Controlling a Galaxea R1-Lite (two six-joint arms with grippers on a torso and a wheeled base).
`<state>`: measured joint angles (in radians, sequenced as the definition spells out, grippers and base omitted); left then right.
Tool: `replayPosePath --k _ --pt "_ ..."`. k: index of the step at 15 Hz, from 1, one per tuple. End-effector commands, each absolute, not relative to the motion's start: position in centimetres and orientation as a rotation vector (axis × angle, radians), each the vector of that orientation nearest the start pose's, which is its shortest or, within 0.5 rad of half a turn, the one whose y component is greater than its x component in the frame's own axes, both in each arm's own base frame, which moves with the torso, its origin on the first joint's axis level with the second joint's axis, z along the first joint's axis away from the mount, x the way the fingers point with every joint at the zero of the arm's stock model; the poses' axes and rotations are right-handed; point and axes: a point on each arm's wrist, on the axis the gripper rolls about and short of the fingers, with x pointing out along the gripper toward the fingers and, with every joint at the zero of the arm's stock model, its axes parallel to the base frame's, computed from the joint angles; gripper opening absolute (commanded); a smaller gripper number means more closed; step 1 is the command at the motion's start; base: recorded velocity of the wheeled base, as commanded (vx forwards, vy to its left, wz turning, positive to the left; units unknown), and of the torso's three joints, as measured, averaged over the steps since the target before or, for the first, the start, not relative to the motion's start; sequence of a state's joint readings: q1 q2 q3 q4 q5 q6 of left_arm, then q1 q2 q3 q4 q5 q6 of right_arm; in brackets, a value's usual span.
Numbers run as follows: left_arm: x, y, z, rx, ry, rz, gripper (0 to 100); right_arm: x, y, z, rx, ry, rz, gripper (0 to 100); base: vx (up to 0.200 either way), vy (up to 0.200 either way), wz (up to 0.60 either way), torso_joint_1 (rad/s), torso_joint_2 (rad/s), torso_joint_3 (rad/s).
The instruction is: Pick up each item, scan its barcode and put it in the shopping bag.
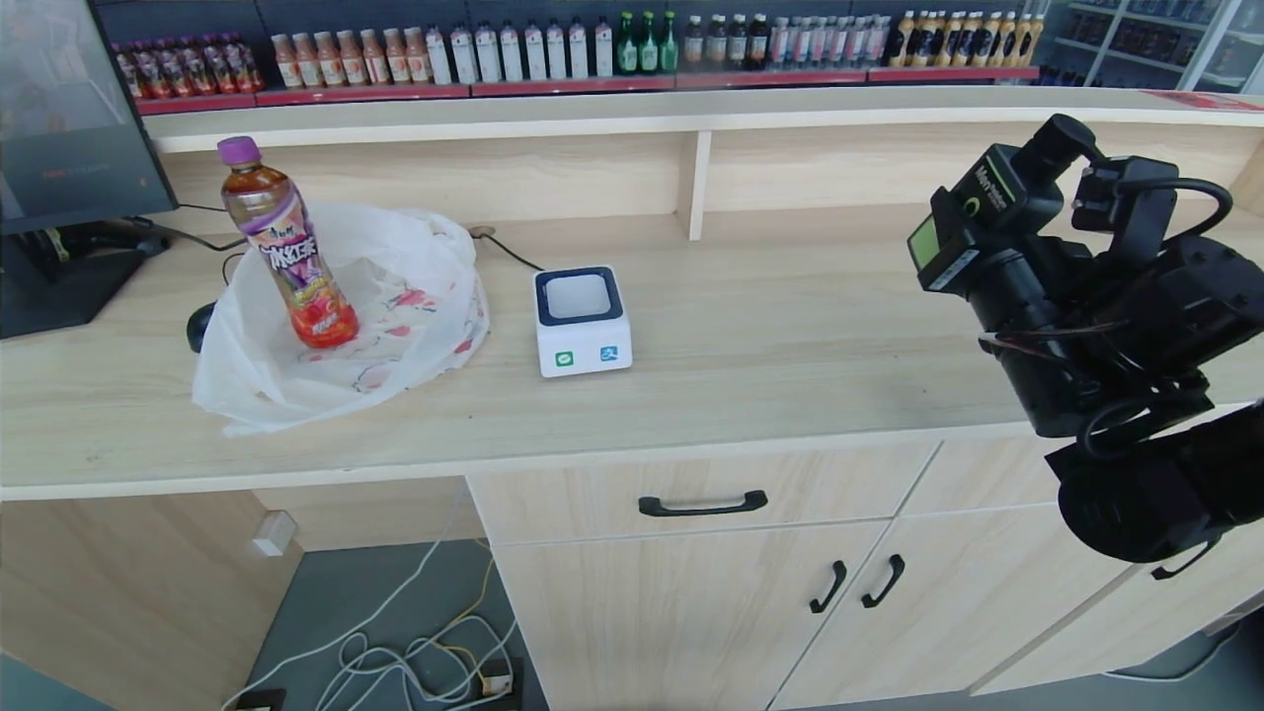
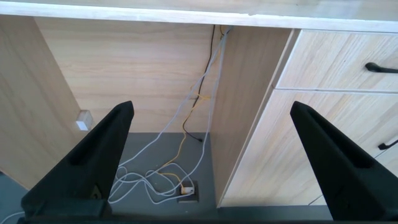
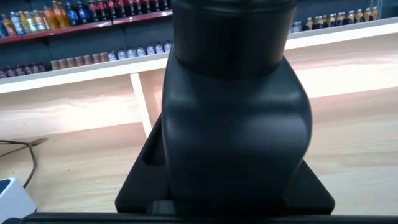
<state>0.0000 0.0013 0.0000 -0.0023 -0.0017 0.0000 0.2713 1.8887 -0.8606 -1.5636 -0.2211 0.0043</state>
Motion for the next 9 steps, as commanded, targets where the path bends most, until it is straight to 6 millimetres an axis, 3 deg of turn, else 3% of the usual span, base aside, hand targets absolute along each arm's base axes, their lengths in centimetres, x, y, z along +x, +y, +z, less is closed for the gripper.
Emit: replayPosePath --k 1,9 --pt "-2.27 0.0 7.58 0.0 -0.002 -0.002 100 32.51 8.49 22.58 0.135 -0.518 0.051 0 0.0 0.2 0.0 -0.002 0.02 0.007" --pt "-2.27 0.0 7.58 -0.002 -0.002 -0.002 100 32.39 8.56 22.18 0.137 -0.501 0.055 0 0.0 0.2 0.0 0.005 0.0 0.002"
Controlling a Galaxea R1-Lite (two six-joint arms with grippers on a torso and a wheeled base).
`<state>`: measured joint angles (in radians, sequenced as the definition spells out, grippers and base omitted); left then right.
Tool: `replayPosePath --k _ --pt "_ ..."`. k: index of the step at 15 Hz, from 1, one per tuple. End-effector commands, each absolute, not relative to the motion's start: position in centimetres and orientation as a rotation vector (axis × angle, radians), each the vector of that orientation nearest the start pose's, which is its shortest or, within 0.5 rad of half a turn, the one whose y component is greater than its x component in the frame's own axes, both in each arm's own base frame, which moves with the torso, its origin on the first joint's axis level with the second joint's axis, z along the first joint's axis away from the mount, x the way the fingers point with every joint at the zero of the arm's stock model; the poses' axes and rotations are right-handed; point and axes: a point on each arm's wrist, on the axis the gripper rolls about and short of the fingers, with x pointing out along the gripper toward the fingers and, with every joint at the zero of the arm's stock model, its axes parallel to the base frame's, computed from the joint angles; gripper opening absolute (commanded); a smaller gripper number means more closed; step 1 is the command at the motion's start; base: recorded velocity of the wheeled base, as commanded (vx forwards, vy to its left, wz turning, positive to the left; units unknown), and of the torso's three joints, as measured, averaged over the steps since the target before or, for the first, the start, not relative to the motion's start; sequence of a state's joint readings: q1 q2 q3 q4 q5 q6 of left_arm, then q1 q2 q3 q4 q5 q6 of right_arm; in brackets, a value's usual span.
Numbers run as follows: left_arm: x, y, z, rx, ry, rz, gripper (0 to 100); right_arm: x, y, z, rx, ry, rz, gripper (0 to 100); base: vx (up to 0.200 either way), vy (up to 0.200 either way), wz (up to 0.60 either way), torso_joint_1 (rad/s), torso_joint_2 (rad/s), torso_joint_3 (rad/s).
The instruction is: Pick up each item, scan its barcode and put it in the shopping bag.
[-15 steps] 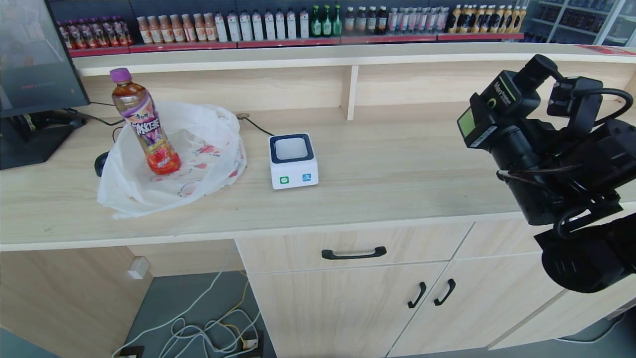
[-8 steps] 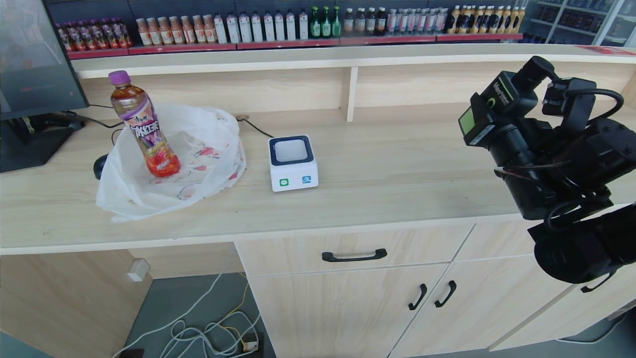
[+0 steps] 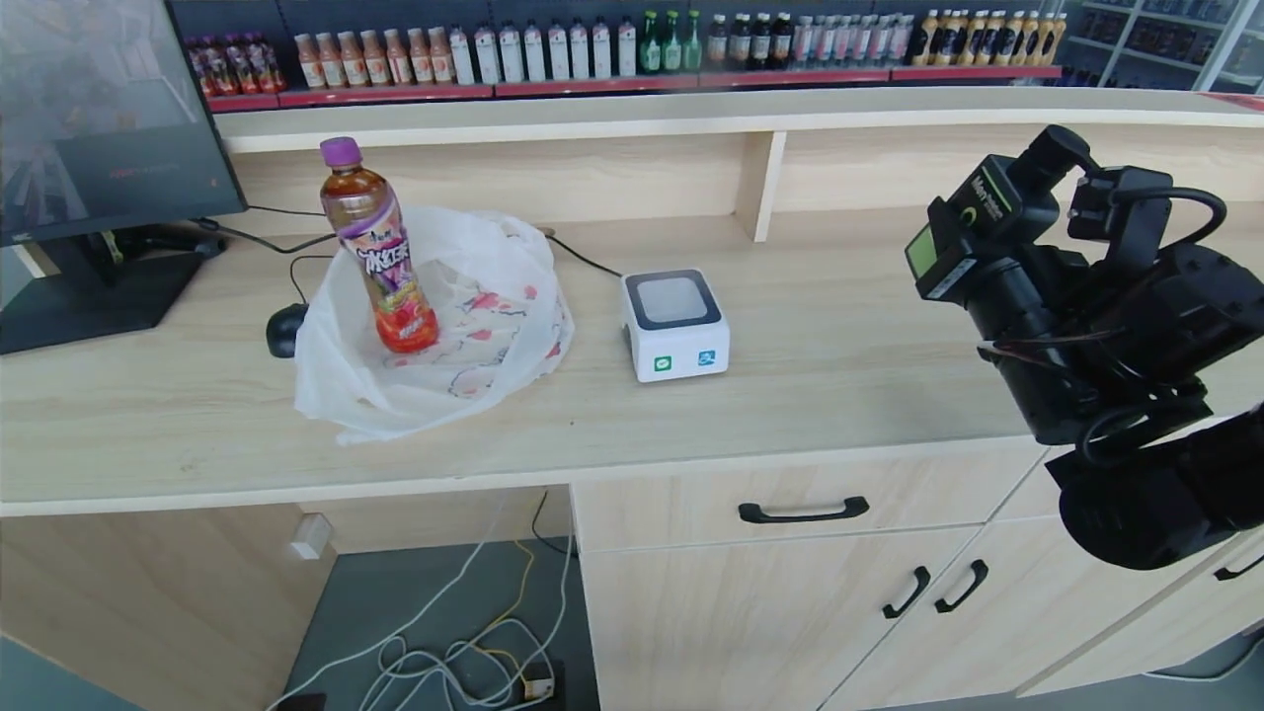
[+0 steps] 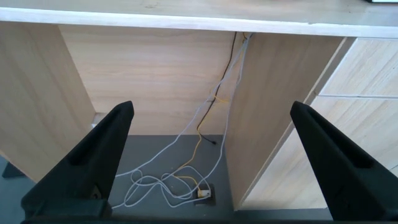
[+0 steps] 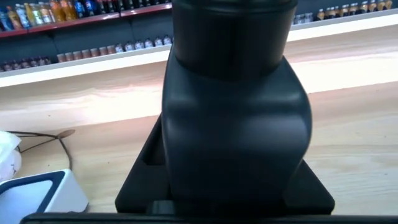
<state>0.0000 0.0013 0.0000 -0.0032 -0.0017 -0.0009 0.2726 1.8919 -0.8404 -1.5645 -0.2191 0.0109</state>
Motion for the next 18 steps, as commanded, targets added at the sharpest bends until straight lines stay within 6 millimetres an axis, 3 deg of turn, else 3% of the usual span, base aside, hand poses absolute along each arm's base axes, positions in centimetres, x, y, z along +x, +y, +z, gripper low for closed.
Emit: replayPosePath --k 1,4,9,11,18 --pt "-2.3 0.0 7.6 -0.002 -0.002 -0.002 100 32.4 8.6 22.2 0.137 -0.503 0.055 0 0.0 0.2 0.0 -0.002 -0.01 0.002" --pt "-2.3 0.0 7.6 0.002 -0.002 -0.002 100 31.9 9.4 22.5 0.147 -0.509 0.064 0 0.0 0.2 0.0 0.004 0.01 0.001" --pt "-2.3 0.0 7.6 0.003 -0.002 -0.002 100 31.4 14.3 21.0 0.174 -0.443 0.174 0 0.0 0.0 0.0 0.0 0.0 0.0" --pt "-2.3 0.0 7.6 0.003 -0.002 -0.002 100 31.2 16.3 21.3 0.198 -0.425 0.214 0 0.0 0.0 0.0 0.0 0.0 0.0" --pt "-2.3 0.0 7.6 0.003 -0.002 -0.002 100 34.4 17.4 22.6 0.456 -0.355 0.233 0 0.0 0.0 0.0 0.0 0.0 0.0"
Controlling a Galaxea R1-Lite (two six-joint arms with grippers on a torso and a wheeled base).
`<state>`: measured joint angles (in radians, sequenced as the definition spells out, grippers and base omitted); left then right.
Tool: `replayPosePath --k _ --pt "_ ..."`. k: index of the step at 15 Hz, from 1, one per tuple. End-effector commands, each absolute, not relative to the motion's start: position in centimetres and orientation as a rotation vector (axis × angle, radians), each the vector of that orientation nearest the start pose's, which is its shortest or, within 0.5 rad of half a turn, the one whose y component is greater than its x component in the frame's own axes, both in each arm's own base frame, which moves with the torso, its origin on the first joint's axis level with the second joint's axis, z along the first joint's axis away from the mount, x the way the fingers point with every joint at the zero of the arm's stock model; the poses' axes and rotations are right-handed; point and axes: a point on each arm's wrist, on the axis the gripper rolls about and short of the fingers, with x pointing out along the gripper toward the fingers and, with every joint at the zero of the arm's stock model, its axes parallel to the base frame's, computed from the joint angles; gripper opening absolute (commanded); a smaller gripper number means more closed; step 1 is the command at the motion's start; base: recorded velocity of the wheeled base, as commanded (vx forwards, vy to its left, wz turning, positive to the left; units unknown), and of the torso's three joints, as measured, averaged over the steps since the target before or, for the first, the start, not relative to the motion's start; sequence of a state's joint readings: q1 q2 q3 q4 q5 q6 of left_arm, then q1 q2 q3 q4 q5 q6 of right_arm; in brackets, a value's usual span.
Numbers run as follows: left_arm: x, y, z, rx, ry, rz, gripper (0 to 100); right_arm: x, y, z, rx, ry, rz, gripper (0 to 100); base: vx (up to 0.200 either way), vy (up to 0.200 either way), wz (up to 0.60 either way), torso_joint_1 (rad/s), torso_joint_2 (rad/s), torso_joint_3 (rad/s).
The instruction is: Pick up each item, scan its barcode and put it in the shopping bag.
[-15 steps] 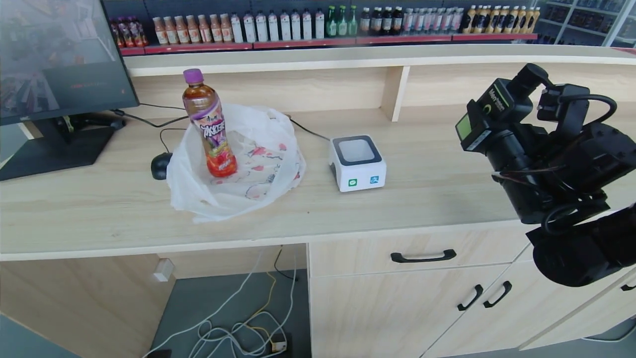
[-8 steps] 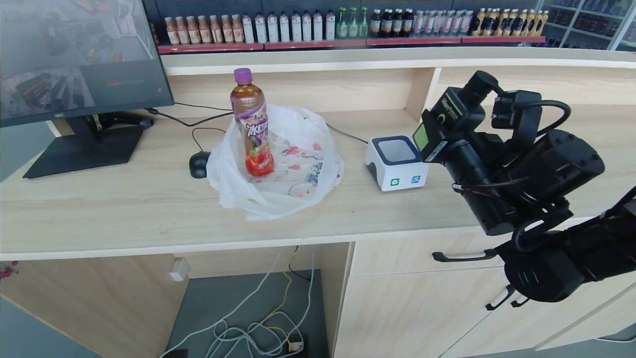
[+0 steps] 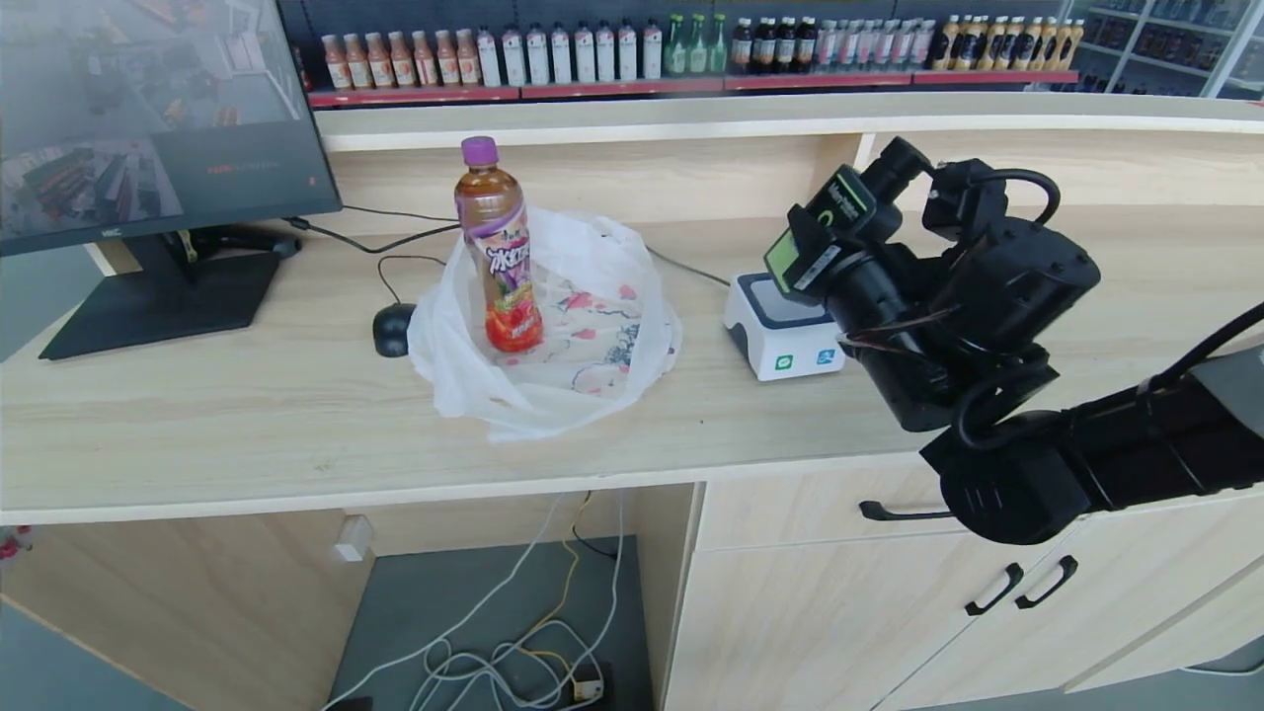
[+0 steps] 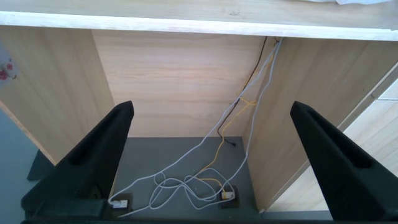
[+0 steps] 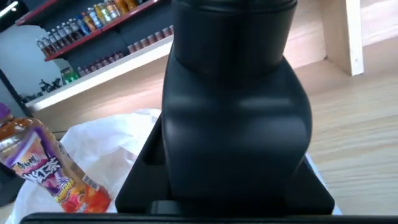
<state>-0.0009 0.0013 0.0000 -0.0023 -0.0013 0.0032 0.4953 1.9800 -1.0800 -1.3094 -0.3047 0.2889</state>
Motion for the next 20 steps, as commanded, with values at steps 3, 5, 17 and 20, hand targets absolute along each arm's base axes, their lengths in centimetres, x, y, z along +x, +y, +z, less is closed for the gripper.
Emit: replayPosePath --k 3,5,17,20 --pt "-2.3 0.0 7.6 0.003 -0.002 -0.002 100 34.8 17.4 22.2 0.601 -0.282 0.24 0 0.0 0.0 0.0 0.0 0.0 0.0" --pt "-2.3 0.0 7.6 0.003 -0.002 -0.002 100 35.1 17.6 22.6 0.726 -0.254 0.257 0 0.0 0.0 0.0 0.0 0.0 0.0" --pt "-2.3 0.0 7.6 0.003 -0.002 -0.002 100 39.4 18.0 24.2 0.989 -0.069 0.212 0 0.0 0.0 0.0 0.0 0.0 0.0" --pt "-2.3 0.0 7.6 0.003 -0.002 -0.002 100 39.6 17.9 23.5 0.98 -0.054 0.195 0 0.0 0.0 0.0 0.0 0.0 0.0"
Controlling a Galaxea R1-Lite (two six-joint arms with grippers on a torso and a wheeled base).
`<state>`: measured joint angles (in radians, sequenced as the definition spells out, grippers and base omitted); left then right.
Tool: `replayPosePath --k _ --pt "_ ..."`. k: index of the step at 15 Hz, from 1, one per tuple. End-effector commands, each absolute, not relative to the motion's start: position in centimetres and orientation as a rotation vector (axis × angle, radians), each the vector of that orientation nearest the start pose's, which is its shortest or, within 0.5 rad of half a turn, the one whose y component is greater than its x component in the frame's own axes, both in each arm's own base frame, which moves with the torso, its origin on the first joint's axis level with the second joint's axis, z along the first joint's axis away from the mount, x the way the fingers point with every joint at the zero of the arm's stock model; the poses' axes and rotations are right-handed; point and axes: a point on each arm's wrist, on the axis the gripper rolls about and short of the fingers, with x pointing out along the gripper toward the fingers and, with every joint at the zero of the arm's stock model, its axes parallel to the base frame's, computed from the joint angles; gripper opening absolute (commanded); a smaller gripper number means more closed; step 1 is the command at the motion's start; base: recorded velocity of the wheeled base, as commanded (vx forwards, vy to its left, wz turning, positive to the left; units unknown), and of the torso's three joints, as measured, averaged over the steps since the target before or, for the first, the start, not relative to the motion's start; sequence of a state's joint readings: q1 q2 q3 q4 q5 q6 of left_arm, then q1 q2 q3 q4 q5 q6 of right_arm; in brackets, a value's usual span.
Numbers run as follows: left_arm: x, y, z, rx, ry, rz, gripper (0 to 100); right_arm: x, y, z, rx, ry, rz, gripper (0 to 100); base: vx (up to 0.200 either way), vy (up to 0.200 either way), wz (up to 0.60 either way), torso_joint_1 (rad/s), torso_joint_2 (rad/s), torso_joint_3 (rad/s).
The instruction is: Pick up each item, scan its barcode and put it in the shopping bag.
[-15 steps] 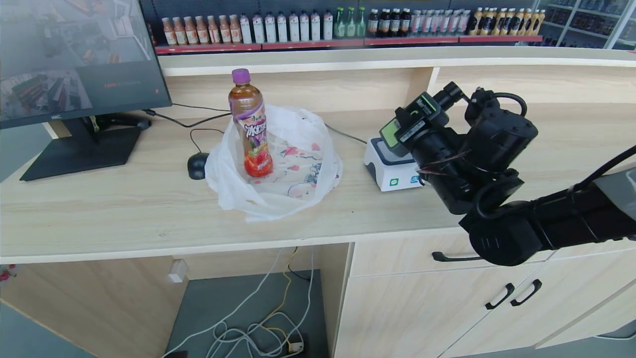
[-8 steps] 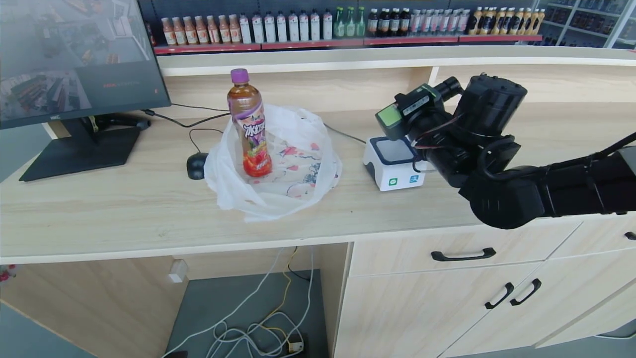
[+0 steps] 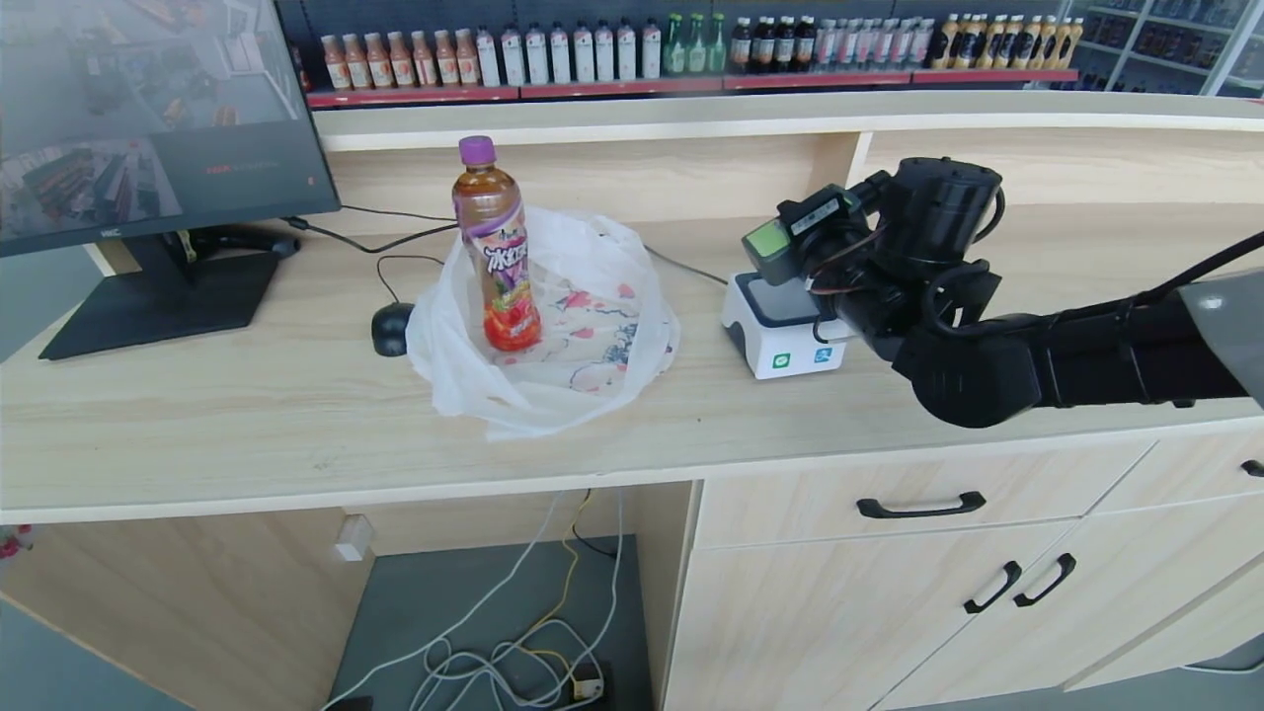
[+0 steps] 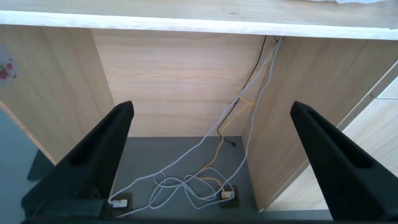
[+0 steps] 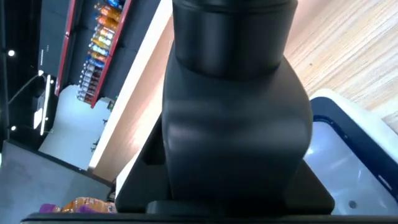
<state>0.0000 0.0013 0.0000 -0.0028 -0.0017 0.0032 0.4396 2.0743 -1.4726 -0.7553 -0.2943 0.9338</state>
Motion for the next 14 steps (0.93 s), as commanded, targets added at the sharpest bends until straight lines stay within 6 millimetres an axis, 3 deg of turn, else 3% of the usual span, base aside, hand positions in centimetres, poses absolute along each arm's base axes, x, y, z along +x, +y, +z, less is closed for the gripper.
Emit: replayPosePath --k 1,14 --pt "-2.3 0.0 7.6 0.003 -0.002 -0.002 100 39.6 17.9 23.4 0.974 -0.041 0.188 0 0.0 0.0 0.0 0.0 0.0 0.0" --pt "-2.3 0.0 7.6 0.003 -0.002 -0.002 100 39.7 18.0 22.3 0.957 0.004 0.167 0 0.0 0.0 0.0 0.0 0.0 0.0"
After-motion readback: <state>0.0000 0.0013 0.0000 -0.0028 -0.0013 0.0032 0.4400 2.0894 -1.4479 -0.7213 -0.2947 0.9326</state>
